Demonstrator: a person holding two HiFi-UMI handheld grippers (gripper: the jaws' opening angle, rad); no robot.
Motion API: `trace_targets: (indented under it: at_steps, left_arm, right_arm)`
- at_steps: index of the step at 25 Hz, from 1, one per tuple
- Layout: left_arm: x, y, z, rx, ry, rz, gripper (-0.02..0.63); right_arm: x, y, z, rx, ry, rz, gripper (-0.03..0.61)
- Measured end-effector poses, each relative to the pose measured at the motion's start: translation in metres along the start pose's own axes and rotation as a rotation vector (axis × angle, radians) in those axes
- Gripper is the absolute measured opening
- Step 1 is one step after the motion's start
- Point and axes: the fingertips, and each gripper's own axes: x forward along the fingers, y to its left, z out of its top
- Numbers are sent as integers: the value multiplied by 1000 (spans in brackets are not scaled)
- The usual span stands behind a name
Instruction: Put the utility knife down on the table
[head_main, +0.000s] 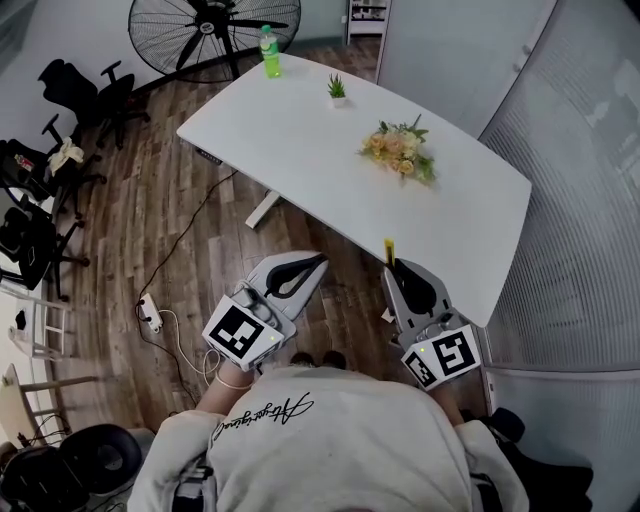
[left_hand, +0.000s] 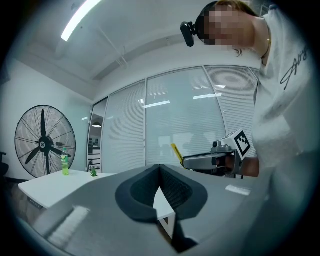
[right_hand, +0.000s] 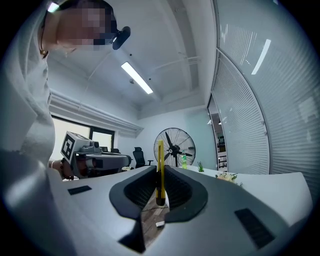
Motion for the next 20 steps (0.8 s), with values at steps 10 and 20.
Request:
trace_targets:
  at_steps: [10, 20]
  left_arm:
    - [16, -9, -2, -10, 2, 36, 0]
    - [20, 15, -12, -12, 1, 49, 0]
  right_arm:
    - [-4, -19, -5, 3, 12, 36, 48]
    - [23, -22, -11, 4, 13, 74, 48]
